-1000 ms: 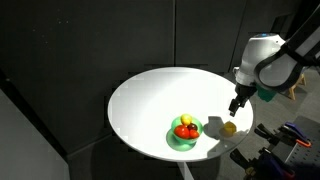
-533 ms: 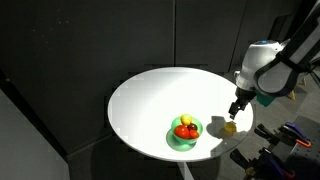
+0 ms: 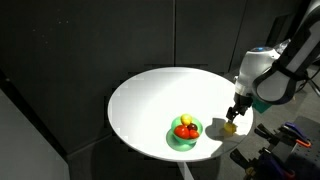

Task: Pick up the yellow toy lemon and put it in the green bowl

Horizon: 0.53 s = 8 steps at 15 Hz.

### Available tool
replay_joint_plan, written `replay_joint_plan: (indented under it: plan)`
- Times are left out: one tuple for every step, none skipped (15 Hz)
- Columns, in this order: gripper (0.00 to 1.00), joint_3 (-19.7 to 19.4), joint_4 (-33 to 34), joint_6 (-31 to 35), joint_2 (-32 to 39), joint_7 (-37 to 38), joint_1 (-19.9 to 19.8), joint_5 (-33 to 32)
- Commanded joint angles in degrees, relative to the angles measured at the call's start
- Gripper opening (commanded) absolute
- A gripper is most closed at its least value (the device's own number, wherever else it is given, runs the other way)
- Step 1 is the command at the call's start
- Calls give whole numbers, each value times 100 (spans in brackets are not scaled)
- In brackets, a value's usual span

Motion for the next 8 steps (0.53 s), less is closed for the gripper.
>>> replay_joint_plan:
  plan:
    - [100,-265,14,18,15,458,368,-238]
    - [100,-301,29,29,46,500,433,-246]
    - [100,-350,44,27,68,559,503,-273]
    - [100,-375,62,42,101,593,537,-283]
    - [100,-407,94,35,150,620,571,-295]
    - [100,-442,117,46,191,647,605,-299]
    - [100,-468,154,37,248,651,625,-293]
    - [100,-482,188,34,295,640,631,-275]
